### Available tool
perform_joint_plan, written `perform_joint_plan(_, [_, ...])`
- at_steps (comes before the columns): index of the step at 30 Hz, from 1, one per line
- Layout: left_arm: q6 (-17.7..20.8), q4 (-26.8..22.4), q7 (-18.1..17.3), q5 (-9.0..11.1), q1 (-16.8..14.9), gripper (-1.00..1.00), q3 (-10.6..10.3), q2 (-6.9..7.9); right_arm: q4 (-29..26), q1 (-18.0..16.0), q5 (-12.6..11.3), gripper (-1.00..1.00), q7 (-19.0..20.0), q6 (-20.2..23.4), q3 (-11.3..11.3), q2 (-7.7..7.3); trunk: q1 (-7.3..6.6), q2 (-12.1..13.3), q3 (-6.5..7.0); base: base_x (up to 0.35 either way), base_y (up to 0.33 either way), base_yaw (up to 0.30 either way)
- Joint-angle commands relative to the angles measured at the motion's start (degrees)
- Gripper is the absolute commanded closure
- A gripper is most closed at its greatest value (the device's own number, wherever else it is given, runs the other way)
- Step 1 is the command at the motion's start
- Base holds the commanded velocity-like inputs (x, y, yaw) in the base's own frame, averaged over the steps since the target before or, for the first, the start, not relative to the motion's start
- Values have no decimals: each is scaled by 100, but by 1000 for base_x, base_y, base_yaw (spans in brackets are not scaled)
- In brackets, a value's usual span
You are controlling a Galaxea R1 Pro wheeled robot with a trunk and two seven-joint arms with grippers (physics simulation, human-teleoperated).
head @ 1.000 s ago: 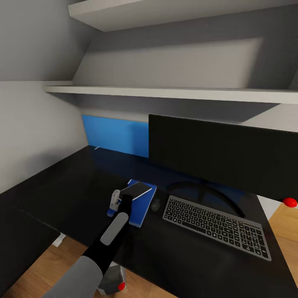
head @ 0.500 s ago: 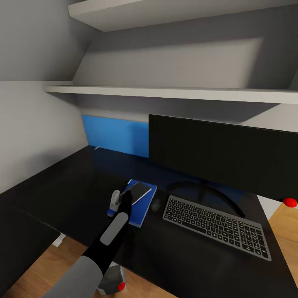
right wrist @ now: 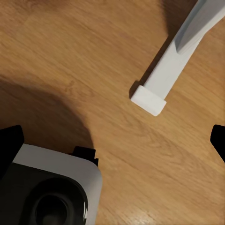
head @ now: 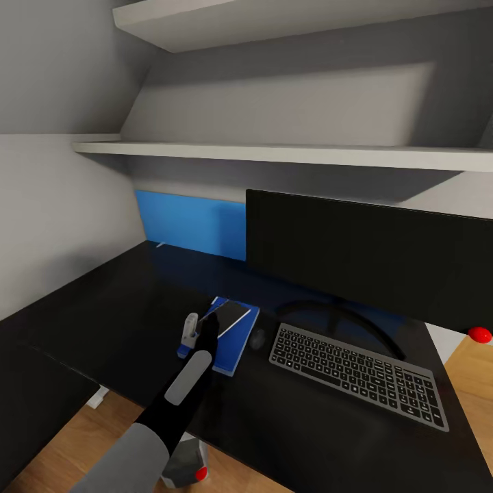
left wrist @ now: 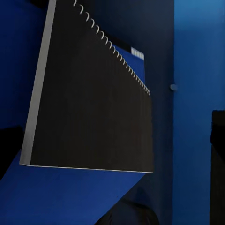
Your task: In the bedroom, organize the workspace by keeping the computer under the desk, ensuring the monitor is on the desk, placing the keyboard on the desk next to the monitor, placing the mouse on the desk next to the keyboard, moving the folder from the swivel chair onto the desk next to the mouse, stacking the notebook on top of the folder with the pen on top of the notebook, and positioning the swivel chair next to the desk.
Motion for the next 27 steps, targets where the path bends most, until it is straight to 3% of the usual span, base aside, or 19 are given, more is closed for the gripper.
perform_joint_plan(1, [-42, -6, 13, 40, -5, -100, -19, 4, -7, 1, -48, -100, 13, -9, 20, -6, 0, -3, -5, 0, 0, 0])
perform_joint_plan(13, [-40, -240, 10, 52, 211, -100, -15, 31, -3, 1, -45, -100, 1, -3, 12, 4, 0, -3, -5, 0, 0, 0])
perform_joint_plan(19, [-39, -1191, 433, -2, 556, -100, -40, 62, -2, 1, -45, -100, -6, 5, 10, 4, 0, -3, -5, 0, 0, 0])
perform_joint_plan(27, [-40, -2418, 1077, -48, 958, -100, -297, 98, -2, 1, -45, -100, -5, 7, 3, 4, 0, -3, -5, 0, 0, 0])
